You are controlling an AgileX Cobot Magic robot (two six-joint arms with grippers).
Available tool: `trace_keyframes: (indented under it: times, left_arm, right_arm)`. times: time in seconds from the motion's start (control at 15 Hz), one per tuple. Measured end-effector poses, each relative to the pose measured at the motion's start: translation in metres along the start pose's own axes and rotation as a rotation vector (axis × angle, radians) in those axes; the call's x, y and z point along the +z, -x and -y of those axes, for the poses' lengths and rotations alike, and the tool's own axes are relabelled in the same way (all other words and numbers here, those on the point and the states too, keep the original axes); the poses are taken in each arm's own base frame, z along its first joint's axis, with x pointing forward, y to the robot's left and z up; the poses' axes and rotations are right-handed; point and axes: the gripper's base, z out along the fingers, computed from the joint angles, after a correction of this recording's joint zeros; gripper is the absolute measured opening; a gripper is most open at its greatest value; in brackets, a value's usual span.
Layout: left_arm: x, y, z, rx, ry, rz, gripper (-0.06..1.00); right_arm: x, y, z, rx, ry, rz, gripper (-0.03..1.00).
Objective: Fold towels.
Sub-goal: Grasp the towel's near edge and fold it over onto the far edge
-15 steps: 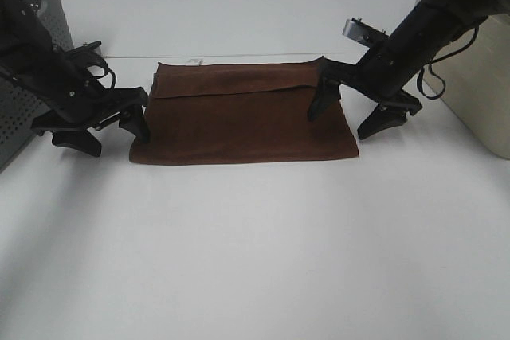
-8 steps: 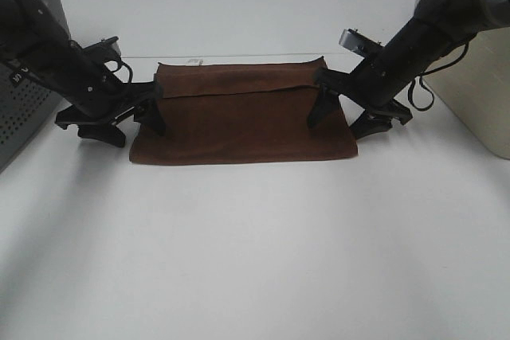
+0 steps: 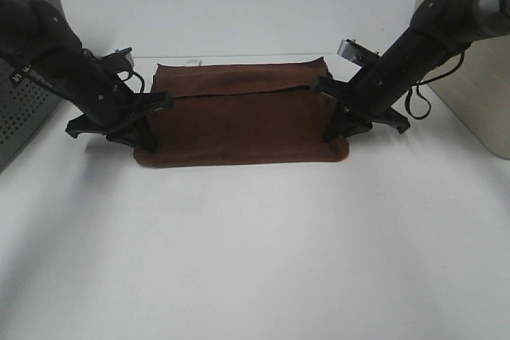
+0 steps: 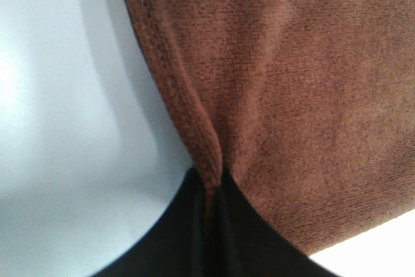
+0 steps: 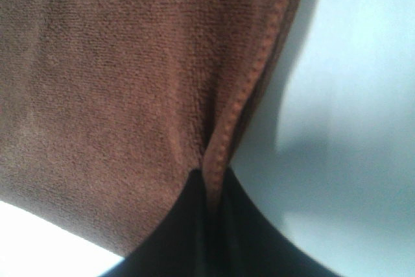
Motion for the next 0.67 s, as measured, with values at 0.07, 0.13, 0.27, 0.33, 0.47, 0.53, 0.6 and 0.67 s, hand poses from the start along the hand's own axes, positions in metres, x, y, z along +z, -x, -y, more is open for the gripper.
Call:
trace_keyframes:
  times: [0.07, 0.13, 0.27, 0.33, 0.47, 0.53, 0.6, 0.67]
  left_arm:
    - [-0.002, -0.001, 0.0, 0.013, 0.005, -0.017, 0.01]
    - [-0.005, -0.003, 0.0, 0.034, 0.018, -0.036, 0.01]
    - [-0.024, -0.013, 0.002, 0.052, 0.047, -0.036, 0.01]
    - [-0.033, -0.023, 0.002, 0.053, 0.056, -0.039, 0.01]
    - [-0.041, -0.049, -0.003, 0.037, 0.073, -0.065, 0.01]
    - [-0.042, -0.062, -0.006, 0.028, 0.084, -0.075, 0.01]
    - [-0.044, -0.075, -0.009, 0.02, 0.093, -0.088, 0.01]
    - [-0.047, -0.084, -0.01, 0.016, 0.098, -0.096, 0.01]
  right_arm:
    - [-0.001, -0.002, 0.0, 0.002, -0.006, -0.018, 0.0]
    - [-0.002, -0.005, 0.0, -0.002, -0.013, -0.049, 0.0]
    - [-0.006, -0.021, 0.001, 0.015, -0.022, -0.108, 0.0]
    - [-0.009, -0.031, 0.001, 0.025, -0.027, -0.118, 0.0]
    - [-0.015, -0.057, 0.001, 0.048, -0.037, -0.141, 0.0]
    - [-0.017, -0.069, 0.002, 0.059, -0.039, -0.152, 0.0]
    - [-0.018, -0.083, 0.003, 0.068, -0.039, -0.173, 0.0]
    - [-0.017, -0.095, 0.005, 0.077, -0.035, -0.19, 0.0]
